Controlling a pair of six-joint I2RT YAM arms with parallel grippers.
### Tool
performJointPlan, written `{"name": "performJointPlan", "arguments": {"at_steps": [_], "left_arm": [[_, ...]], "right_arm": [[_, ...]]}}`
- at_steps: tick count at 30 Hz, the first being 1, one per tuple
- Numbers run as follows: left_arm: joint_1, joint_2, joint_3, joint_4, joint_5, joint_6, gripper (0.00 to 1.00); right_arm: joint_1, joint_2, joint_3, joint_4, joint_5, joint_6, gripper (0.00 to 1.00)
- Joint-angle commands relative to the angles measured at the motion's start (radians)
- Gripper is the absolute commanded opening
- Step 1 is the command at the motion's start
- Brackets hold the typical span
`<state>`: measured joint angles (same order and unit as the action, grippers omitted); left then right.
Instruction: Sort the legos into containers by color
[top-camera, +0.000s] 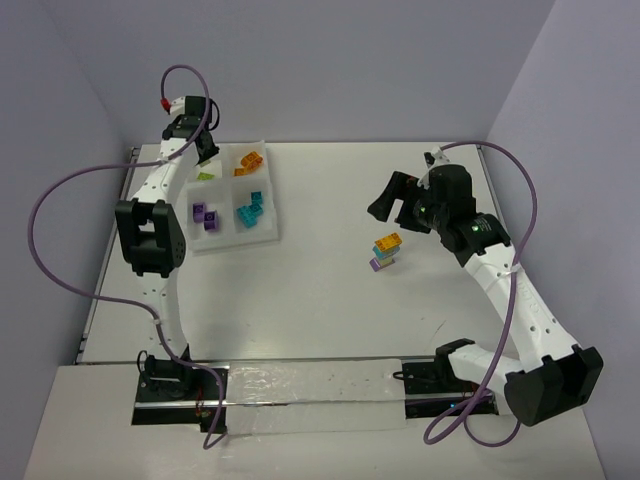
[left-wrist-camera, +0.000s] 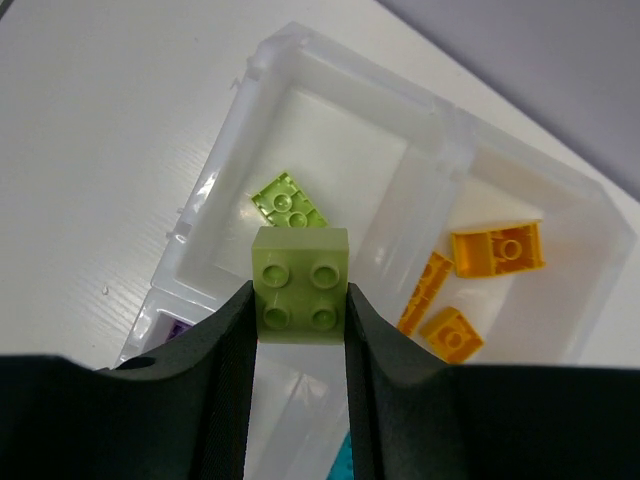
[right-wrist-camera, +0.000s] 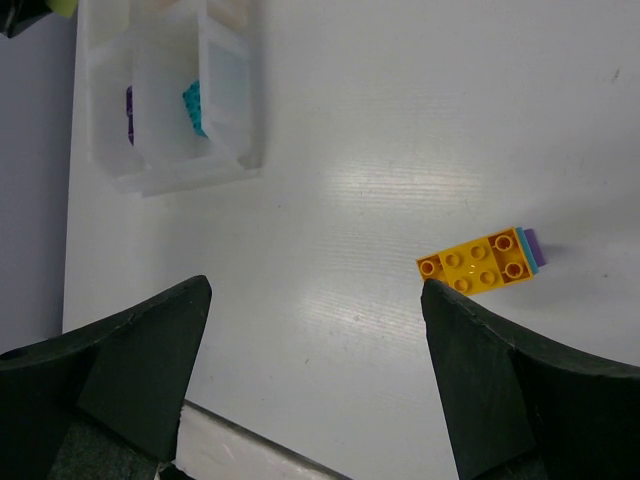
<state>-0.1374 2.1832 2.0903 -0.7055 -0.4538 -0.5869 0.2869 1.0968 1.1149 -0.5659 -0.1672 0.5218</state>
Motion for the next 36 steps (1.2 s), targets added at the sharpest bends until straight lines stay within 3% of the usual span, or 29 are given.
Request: {"name": "performJointPlan", "arguments": {"at_steps": [1,2,4,7,8,12,17,24,27,30,36], "left_arm": [[0.018,0.051,0.053,0.035,-0.006,0.025,0.10],[0.021,0.059,0.056,0.035,-0.006,0.024,0.20],[0.026,0.071,0.050,0.047,-0.003,0.028,0.58],[0.027,0.064,0.035,0.066,0.009,0.044,0.85],[0.027,0.054,0.029,0.073,0.018,0.047,0.89],[0.009,-0.044,-0.037,0.116,0.057,0.056,0.89],[-0.070,-0.249,-0.200,0.175,0.178,0.070,0.80],[-0.297,-0.379,-0.392,0.171,0.389,0.088,0.80],[-0.409,-0.422,-0.466,0.222,0.530,0.137,0.82],[-0.561,-0.405,-0.427,0.186,0.582,0.220,0.86],[-0.703,-0.328,-0.320,0.153,0.618,0.344,0.93]], "right_arm": [[-0.011,0.014,0.045,0.003,0.025,-0.014,0.93],[-0.011,0.021,0.048,0.001,0.026,-0.013,0.93],[-0.011,0.030,0.058,0.000,0.025,-0.014,0.93],[-0.011,0.046,0.070,0.000,0.021,-0.012,0.93],[-0.011,0.051,0.074,0.000,0.020,-0.011,0.93],[-0.011,0.056,0.077,0.003,0.017,-0.005,0.93],[-0.011,0.033,0.066,-0.004,0.053,-0.009,0.93],[-0.024,0.023,0.060,-0.101,0.164,-0.011,0.93],[-0.036,-0.009,0.023,-0.171,0.306,0.072,0.93],[-0.098,-0.040,-0.018,-0.247,0.420,0.177,0.93],[-0.224,-0.084,-0.090,-0.367,0.537,0.299,0.94]]}}
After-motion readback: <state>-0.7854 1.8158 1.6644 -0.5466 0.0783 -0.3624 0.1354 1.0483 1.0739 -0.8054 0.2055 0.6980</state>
